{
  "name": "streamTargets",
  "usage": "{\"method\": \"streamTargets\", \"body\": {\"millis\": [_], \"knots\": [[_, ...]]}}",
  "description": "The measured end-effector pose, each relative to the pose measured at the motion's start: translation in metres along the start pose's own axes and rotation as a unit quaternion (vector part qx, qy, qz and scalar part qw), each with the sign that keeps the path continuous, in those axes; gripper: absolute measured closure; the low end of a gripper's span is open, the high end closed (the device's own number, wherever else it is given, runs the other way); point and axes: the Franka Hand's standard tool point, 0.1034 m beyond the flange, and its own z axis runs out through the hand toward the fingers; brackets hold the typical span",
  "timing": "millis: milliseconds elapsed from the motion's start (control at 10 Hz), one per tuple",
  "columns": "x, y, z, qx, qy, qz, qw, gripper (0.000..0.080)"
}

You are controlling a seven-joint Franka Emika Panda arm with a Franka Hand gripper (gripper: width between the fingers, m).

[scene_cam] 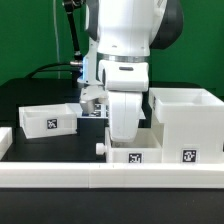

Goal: Assemble drawer

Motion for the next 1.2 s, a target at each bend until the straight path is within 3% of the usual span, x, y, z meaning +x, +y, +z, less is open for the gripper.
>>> {"method": "streamTargets", "body": {"millis": [900,1100,1200], "knots": [[0.0056,-0.001,0.0005,-0.001,0.002,0.071,0.997,0.0758],[0.0028,-0.0017,0.0,0.013,-0.002,0.073,0.997,0.0757],[0.0031,-0.0017,0.0002,0.012,-0.002,0.072,0.997,0.0757]]}}
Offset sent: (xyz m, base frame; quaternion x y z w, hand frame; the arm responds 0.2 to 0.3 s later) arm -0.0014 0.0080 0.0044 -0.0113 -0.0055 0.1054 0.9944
